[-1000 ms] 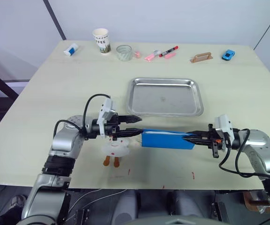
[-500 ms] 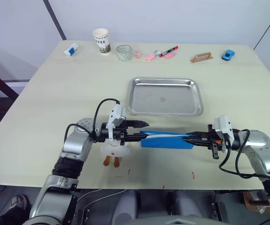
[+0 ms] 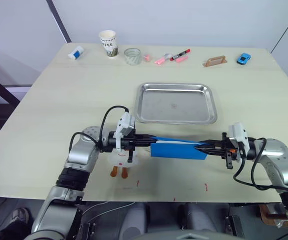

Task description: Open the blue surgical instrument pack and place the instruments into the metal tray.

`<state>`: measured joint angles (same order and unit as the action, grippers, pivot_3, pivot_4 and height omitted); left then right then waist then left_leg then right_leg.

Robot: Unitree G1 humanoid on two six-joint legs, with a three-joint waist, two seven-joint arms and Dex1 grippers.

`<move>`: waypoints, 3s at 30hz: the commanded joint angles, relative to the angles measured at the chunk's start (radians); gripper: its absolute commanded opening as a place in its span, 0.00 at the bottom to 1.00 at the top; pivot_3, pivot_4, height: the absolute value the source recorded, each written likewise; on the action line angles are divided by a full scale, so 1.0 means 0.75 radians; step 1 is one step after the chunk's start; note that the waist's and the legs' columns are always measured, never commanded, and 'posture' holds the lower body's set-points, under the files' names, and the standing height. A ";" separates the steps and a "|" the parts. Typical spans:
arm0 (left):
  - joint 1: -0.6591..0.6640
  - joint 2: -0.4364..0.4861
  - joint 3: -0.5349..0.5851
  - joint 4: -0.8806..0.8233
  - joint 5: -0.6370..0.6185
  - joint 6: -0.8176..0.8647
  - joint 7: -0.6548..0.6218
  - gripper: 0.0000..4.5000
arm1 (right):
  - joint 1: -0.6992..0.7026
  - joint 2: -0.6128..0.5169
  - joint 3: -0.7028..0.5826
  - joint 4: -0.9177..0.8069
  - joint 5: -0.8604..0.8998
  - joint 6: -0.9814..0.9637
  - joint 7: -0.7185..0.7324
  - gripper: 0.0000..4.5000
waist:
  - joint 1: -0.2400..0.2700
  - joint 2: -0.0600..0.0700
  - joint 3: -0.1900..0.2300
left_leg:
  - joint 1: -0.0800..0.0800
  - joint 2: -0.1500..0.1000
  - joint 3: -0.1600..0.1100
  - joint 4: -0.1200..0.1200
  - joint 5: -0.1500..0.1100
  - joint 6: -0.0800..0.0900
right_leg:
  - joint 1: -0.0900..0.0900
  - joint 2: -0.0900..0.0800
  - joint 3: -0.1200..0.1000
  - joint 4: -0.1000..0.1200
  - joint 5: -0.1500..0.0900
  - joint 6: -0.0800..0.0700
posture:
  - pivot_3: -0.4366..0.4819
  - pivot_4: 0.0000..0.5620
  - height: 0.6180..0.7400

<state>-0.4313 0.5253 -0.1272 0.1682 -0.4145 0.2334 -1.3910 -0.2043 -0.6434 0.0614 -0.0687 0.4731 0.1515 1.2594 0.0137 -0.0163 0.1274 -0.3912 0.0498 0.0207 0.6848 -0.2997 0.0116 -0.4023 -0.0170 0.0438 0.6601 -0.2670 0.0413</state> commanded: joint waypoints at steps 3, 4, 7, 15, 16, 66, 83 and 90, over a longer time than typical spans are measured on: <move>-0.003 0.004 0.014 -0.049 -0.017 -0.003 0.002 0.01 | -0.023 -0.009 0.000 -0.021 -0.006 0.013 0.005 0.00 | 0.000 0.000 0.000 | 0.000 0.000 0.000 0.000 0.000 0.000 | 0.000 0.000 0.000 0.000 0.000 0.000 | 0.48 0.27 1.00; -0.002 0.003 0.013 -0.051 -0.017 -0.002 0.002 0.01 | -0.023 -0.010 0.001 -0.022 -0.003 0.022 0.007 0.00 | 0.000 0.000 0.000 | 0.000 0.000 0.000 0.000 0.000 0.000 | 0.000 0.000 0.000 0.000 0.000 0.000 | 0.48 0.27 1.00; 0.003 0.009 -0.003 -0.058 -0.006 -0.002 -0.007 0.01 | -0.021 -0.016 -0.003 -0.032 0.006 0.042 0.011 0.00 | 0.000 0.000 0.000 | 0.000 0.000 0.000 0.000 0.000 0.000 | 0.000 0.000 0.000 0.000 0.000 0.000 | 0.48 0.27 1.00; 0.078 0.036 -0.010 -0.230 -0.065 0.124 -0.006 0.01 | 0.029 -0.080 -0.034 -0.150 0.069 0.145 0.020 0.00 | 0.003 0.000 0.000 | 0.000 0.000 -0.001 0.000 0.000 0.000 | 0.000 0.000 0.000 0.000 0.000 0.000 | 0.48 0.27 1.00; 0.083 0.038 -0.009 -0.240 -0.064 0.129 -0.004 0.01 | 0.036 -0.081 -0.040 -0.157 0.068 0.141 0.012 0.00 | 0.002 0.000 0.000 | 0.000 0.000 -0.001 0.000 0.000 0.000 | 0.000 0.000 0.000 0.000 0.000 0.000 | 0.48 0.27 1.00; 0.114 -0.011 -0.061 -0.166 0.002 0.029 0.063 0.00 | 0.201 -0.204 -0.104 -0.396 0.278 0.553 -0.144 0.00 | 0.008 0.000 0.000 | 0.002 -0.003 -0.005 0.001 0.000 0.000 | 0.007 -0.001 0.000 -0.003 -0.002 0.003 | 0.48 0.27 1.00; -0.014 -0.067 -0.138 0.076 0.223 0.020 0.256 0.00 | 0.371 -0.220 0.073 -0.428 0.005 0.387 -0.143 0.00 | 0.003 0.000 -0.001 | 0.002 -0.004 -0.006 0.001 0.000 0.000 | 0.008 0.000 0.001 -0.003 -0.002 0.003 | 0.48 0.27 1.00; -0.043 -0.087 -0.237 0.105 0.397 -0.027 0.363 0.00 | 0.413 -0.217 0.119 -0.412 -0.093 0.321 -0.167 0.00 | 0.005 0.000 -0.001 | 0.005 -0.004 -0.006 0.001 0.000 0.000 | 0.010 0.000 0.001 -0.003 -0.002 0.003 | 0.48 0.27 1.00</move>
<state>-0.4727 0.4662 -0.2609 0.2207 -0.1620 0.2250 -1.1376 0.0973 -0.7995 0.1461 -0.3741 0.4227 0.4139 1.1375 0.0175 -0.0163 0.1265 -0.3873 0.0469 0.0165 0.6853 -0.2998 0.0118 -0.3947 -0.0173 0.0449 0.6580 -0.2686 0.0437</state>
